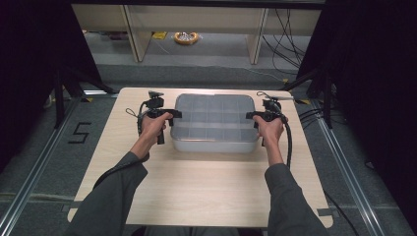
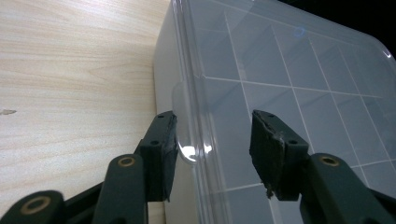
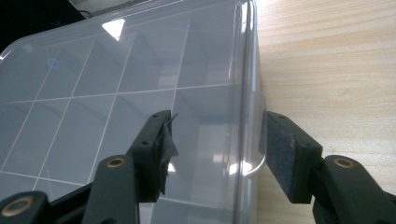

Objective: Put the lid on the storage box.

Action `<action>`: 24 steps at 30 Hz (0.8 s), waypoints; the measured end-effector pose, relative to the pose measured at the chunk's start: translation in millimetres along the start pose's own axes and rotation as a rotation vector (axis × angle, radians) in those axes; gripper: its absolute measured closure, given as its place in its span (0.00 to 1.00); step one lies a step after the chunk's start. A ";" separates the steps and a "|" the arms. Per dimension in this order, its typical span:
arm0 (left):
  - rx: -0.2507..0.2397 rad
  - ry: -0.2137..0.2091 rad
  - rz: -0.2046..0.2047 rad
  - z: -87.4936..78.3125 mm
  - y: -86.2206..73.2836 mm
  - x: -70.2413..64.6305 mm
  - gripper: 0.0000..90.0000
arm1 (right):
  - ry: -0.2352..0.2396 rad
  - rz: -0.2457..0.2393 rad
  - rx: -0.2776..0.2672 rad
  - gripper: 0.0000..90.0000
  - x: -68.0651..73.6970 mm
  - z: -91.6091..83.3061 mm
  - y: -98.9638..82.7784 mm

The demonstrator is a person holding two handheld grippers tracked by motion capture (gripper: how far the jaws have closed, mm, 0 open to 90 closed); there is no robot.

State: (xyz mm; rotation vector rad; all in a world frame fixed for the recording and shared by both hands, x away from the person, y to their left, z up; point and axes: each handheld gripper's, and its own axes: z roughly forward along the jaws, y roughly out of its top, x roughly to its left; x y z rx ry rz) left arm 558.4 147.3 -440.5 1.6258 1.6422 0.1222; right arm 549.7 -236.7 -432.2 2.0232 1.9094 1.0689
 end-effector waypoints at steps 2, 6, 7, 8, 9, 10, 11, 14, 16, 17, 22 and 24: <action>0.005 -0.001 0.000 0.8 -0.1 0.1 0.54 | -0.007 -0.011 0.023 0.48 2.9 -2.1 -0.2; 0.012 -0.003 0.010 -0.1 -1.2 0.3 0.53 | 0.000 -0.058 -0.016 0.49 -2.5 -0.4 0.3; 0.012 -0.003 0.010 -0.1 -1.2 0.3 0.53 | 0.000 -0.058 -0.016 0.49 -2.5 -0.4 0.3; 0.014 -0.005 0.012 -0.3 -1.5 0.2 0.53 | 0.005 -0.020 0.010 0.49 -0.1 -1.9 -0.3; 0.015 -0.007 0.010 -0.5 -1.7 -0.1 0.53 | 0.002 -0.051 -0.016 0.49 -2.2 -0.1 -0.2; 0.016 -0.011 0.002 -1.6 -1.5 -0.5 0.50 | -0.010 -0.047 -0.019 0.47 -2.9 0.1 -0.6; 0.016 -0.011 0.002 -1.6 -1.5 -0.5 0.49 | -0.010 -0.047 -0.019 0.47 -2.9 0.1 -0.6; 0.005 -0.012 0.012 -6.5 -0.2 -0.3 0.47 | 0.002 -0.014 -0.030 0.43 -0.9 -5.8 -1.6; 0.003 -0.015 0.008 -8.0 0.1 0.3 0.45 | 0.009 -0.046 -0.044 0.43 -4.3 -6.9 -0.4; 0.000 -0.016 0.007 -10.9 0.1 2.2 0.45 | 0.013 0.005 -0.041 0.41 -2.7 -13.8 -0.2; -0.004 -0.016 0.005 -14.9 -1.2 7.5 0.45 | 0.014 -0.040 -0.079 0.40 -14.0 -22.4 1.2; -0.008 -0.030 0.003 -18.5 -2.2 9.8 0.45 | 0.026 -0.026 -0.089 0.40 -16.4 -26.2 0.3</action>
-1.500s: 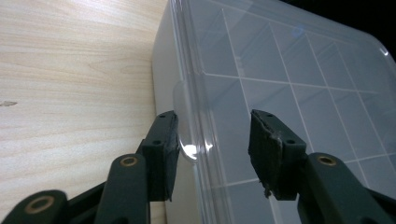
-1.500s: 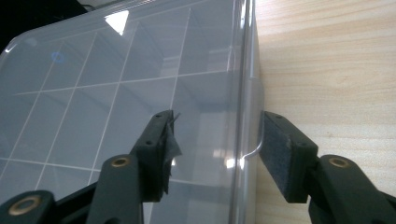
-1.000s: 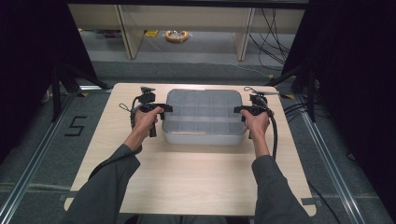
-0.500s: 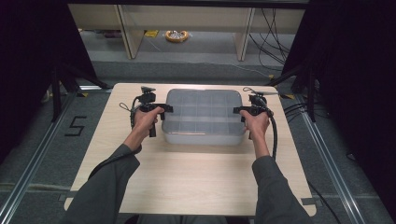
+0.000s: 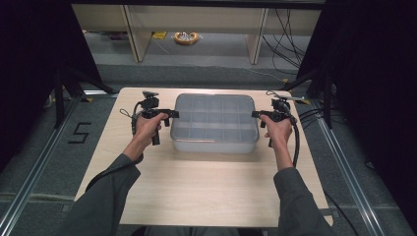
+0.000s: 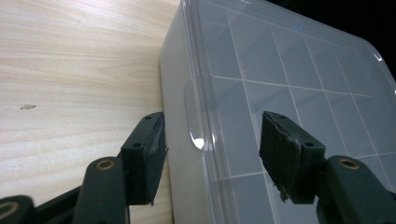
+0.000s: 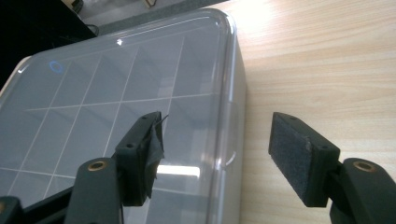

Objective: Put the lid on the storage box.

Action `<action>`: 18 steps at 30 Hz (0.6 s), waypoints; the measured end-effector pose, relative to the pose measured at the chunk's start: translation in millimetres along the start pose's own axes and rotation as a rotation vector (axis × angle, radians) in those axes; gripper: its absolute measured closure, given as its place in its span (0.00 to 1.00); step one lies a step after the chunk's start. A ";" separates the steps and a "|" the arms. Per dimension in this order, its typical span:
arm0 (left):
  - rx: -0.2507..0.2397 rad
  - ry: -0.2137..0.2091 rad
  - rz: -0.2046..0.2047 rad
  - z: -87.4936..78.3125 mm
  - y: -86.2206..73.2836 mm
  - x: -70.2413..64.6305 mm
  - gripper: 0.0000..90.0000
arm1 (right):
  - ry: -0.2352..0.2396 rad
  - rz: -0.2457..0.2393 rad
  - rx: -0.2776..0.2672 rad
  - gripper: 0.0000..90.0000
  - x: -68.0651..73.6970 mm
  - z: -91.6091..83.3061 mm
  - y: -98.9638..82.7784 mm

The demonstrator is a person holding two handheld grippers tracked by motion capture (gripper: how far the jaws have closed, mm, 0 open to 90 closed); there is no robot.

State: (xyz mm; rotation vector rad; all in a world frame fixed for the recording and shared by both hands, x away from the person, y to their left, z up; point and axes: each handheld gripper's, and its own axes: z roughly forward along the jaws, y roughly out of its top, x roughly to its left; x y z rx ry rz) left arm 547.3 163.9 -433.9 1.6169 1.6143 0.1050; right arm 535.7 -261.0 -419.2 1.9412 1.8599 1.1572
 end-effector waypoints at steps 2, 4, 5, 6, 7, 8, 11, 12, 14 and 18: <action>-0.005 -0.010 0.004 -4.2 -1.0 0.7 0.45 | 0.008 0.015 0.004 0.40 -1.5 -4.5 -0.8; -0.014 -0.028 0.014 -12.3 -1.3 0.7 0.44 | 0.018 0.048 -0.001 0.40 -2.6 -10.5 -1.6; -0.014 -0.028 0.014 -12.3 -1.3 0.7 0.44 | 0.018 0.048 -0.001 0.40 -2.6 -10.5 -1.6; -0.016 -0.029 0.027 -18.3 -2.5 -0.1 0.44 | 0.030 0.055 -0.003 0.40 -2.4 -13.3 -2.3; -0.016 -0.029 0.027 -18.3 -2.5 -0.1 0.44 | 0.030 0.055 -0.003 0.40 -2.4 -13.3 -2.3; -0.013 -0.029 0.046 -24.3 -4.3 -0.5 0.43 | 0.033 -0.022 -0.027 0.40 -6.4 -13.5 -2.8; -0.013 -0.035 0.077 -31.5 -8.0 0.2 0.42 | 0.060 0.013 -0.021 0.39 0.4 -18.5 -6.0; -0.013 -0.033 0.082 -33.4 -9.3 0.5 0.42 | 0.062 -0.027 -0.031 0.39 -1.8 -18.7 -6.0; -0.010 -0.031 0.098 -36.7 -11.5 1.8 0.42 | 0.070 0.009 -0.009 0.39 2.9 -22.8 -7.8; -0.019 -0.045 0.094 -43.6 -14.9 5.2 0.42 | 0.075 -0.058 -0.028 0.38 -0.3 -25.7 -9.5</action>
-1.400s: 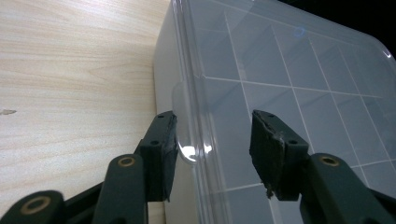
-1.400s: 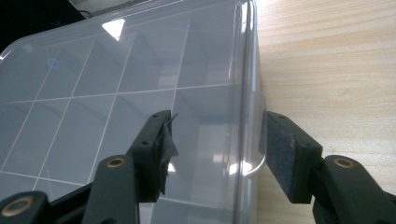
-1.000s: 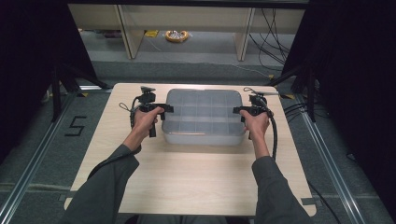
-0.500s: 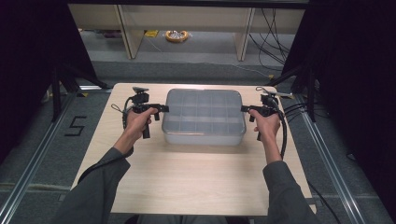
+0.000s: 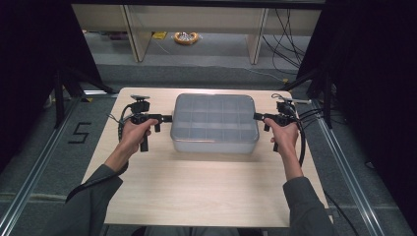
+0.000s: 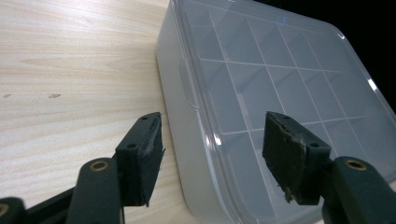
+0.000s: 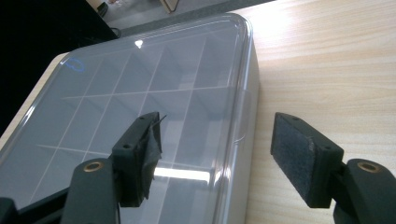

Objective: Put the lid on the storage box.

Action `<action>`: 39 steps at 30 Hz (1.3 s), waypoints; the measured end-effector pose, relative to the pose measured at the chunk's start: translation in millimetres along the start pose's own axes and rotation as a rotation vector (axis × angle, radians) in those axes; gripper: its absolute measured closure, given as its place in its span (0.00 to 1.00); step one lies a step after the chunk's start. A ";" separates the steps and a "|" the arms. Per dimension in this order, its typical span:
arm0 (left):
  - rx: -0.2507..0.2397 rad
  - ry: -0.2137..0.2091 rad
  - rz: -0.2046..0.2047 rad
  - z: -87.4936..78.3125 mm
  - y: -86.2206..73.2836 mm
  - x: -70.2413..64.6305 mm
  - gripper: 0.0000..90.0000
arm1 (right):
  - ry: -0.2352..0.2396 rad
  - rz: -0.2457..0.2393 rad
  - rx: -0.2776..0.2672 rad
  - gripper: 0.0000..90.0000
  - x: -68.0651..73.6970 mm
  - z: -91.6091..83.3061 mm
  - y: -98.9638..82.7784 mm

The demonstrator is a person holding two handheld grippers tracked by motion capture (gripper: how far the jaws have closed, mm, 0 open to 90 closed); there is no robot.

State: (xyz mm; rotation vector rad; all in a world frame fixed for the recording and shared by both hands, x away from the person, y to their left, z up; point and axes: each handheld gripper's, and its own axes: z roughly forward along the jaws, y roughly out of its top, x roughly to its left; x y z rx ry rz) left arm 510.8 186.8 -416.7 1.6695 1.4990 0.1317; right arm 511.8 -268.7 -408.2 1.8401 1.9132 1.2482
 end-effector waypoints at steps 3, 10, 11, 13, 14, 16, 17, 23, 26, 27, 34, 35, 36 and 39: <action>-0.003 -0.007 0.005 -4.7 -4.0 1.2 0.41 | 0.008 -0.028 -0.012 0.38 0.6 -2.1 -1.8; -0.004 -0.009 0.042 -11.9 -13.6 -2.0 0.40 | 0.035 -0.042 -0.011 0.37 7.7 -9.6 -7.5; 0.001 -0.016 0.041 -12.7 -15.4 -3.1 0.39 | 0.029 -0.065 -0.013 0.37 7.6 -10.3 -8.9; 0.004 -0.028 0.054 -15.5 -19.6 -6.0 0.38 | 0.035 -0.073 -0.018 0.37 10.8 -13.5 -11.7; -0.001 -0.038 0.052 -16.5 -21.7 -8.1 0.38 | 0.023 -0.053 -0.011 0.37 14.6 -15.5 -13.3; 0.006 -0.043 0.063 -17.7 -22.8 -8.3 0.38 | 0.028 -0.102 -0.016 0.36 13.4 -17.3 -15.0; -0.001 -0.055 0.058 -18.4 -25.2 -10.7 0.38 | 0.028 -0.102 -0.016 0.36 13.4 -17.3 -15.0; -0.010 -0.097 0.083 -24.7 -36.3 -20.1 0.38 | 0.051 -0.143 -0.013 0.36 19.8 -22.0 -26.9; -0.003 -0.107 0.091 -26.6 -38.8 -21.7 0.38 | 0.085 -0.135 -0.011 0.36 21.2 -24.4 -31.2; -0.003 -0.117 0.091 -27.1 -40.1 -23.3 0.38 | 0.085 -0.135 -0.011 0.36 21.2 -24.4 -31.2; 0.008 -0.123 0.120 -30.3 -50.0 -27.5 0.36 | 0.120 -0.157 -0.017 0.35 28.3 -31.9 -40.7; 0.008 -0.123 0.122 -30.3 -51.2 -27.8 0.36 | 0.123 -0.154 -0.018 0.35 29.3 -32.3 -41.9; 0.008 -0.129 0.125 -30.4 -52.4 -28.0 0.36 | 0.132 -0.155 -0.017 0.35 30.1 -33.1 -43.2; 0.009 -0.134 0.127 -31.3 -54.2 -28.6 0.35 | 0.137 -0.151 -0.013 0.35 32.3 -33.3 -46.2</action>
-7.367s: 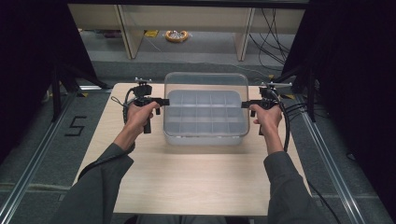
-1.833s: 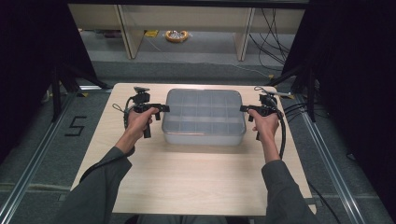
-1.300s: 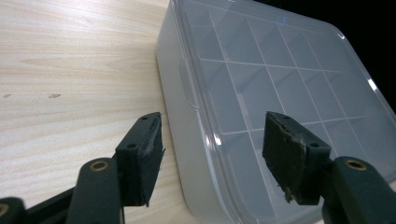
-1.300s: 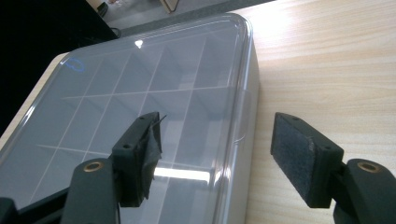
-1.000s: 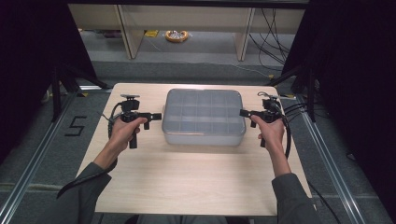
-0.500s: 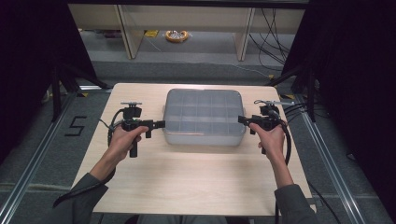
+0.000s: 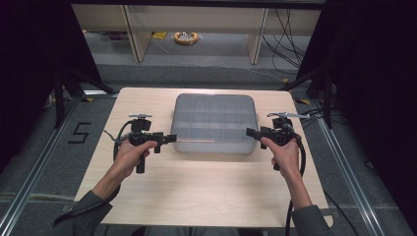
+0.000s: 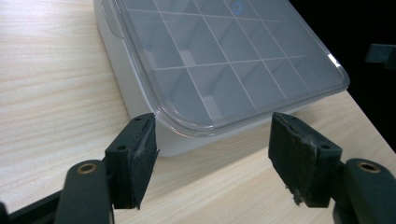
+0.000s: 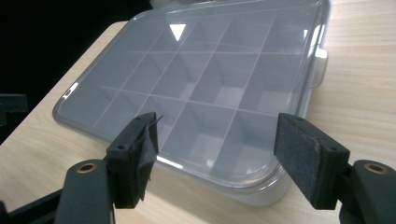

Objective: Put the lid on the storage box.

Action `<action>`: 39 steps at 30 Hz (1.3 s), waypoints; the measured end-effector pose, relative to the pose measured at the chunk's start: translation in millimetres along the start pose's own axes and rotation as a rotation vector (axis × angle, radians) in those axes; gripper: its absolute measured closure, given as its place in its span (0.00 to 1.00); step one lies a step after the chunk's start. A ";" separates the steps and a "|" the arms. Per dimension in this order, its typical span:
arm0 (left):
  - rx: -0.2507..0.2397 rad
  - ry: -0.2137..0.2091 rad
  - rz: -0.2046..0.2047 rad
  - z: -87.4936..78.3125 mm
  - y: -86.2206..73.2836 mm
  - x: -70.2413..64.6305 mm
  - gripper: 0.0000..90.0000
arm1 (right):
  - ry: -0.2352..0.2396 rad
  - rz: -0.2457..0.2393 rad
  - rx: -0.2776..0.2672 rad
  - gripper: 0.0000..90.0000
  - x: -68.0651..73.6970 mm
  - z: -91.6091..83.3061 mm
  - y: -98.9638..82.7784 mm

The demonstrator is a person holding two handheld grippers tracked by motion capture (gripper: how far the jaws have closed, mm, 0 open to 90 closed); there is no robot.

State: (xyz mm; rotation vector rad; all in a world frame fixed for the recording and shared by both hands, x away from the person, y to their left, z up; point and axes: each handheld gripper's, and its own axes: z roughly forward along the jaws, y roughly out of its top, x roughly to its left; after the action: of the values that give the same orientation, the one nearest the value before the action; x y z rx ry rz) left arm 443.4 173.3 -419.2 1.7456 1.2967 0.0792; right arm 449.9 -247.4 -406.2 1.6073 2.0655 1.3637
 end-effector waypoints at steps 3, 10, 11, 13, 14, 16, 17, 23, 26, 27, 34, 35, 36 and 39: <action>-0.002 0.007 0.019 -1.8 -2.5 -2.2 0.35 | 0.005 -0.020 -0.003 0.35 2.7 0.3 -4.7; -0.002 -0.010 0.030 -4.5 -16.6 -5.6 0.33 | 0.021 -0.029 -0.008 0.34 11.0 -1.6 -16.9; 0.001 -0.020 0.034 -4.9 -20.4 -5.6 0.33 | 0.021 -0.029 -0.008 0.34 11.0 -1.6 -16.9; 0.001 -0.024 0.039 -5.4 -26.1 -6.3 0.33 | 0.030 -0.036 -0.009 0.34 13.3 -3.2 -22.9; 0.005 -0.024 0.046 -6.3 -32.5 -6.8 0.33 | 0.034 -0.054 0.004 0.34 15.2 -4.8 -28.8; 0.005 -0.030 0.048 -6.6 -35.7 -7.1 0.32 | 0.037 -0.053 0.007 0.34 16.8 -4.7 -31.5; 0.006 -0.030 0.055 -7.2 -38.7 -7.4 0.32 | 0.041 -0.055 0.011 0.33 17.9 -5.3 -34.6; 0.014 -0.028 0.083 -9.8 -55.7 -9.7 0.31 | 0.054 -0.090 0.030 0.32 27.2 -11.3 -48.4; 0.025 -0.021 0.097 -10.9 -69.7 -11.6 0.31 | 0.065 -0.106 0.038 0.31 33.4 -12.3 -56.5; 0.027 -0.019 0.102 -11.4 -74.1 -11.9 0.31 | 0.059 -0.115 0.043 0.31 34.3 -11.7 -59.2; 0.048 0.002 0.172 -18.8 -95.6 -16.2 0.31 | 0.086 -0.122 0.061 0.31 39.2 -12.7 -77.8; 0.046 0.000 0.177 -19.0 -98.1 -17.4 0.31 | 0.087 -0.127 0.063 0.31 40.2 -13.0 -80.5; 0.046 0.000 0.177 -19.0 -98.1 -17.4 0.30 | 0.094 -0.132 0.068 0.31 41.2 -13.5 -83.2; 0.032 0.005 0.197 -19.2 -107.0 -21.0 0.30 | 0.104 -0.140 0.064 0.31 43.6 -14.0 -89.8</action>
State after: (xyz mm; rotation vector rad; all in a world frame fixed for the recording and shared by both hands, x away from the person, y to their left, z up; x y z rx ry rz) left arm 346.8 170.1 -473.2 1.8975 1.1318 0.1757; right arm 363.9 -217.2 -449.2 1.4120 2.2565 1.3728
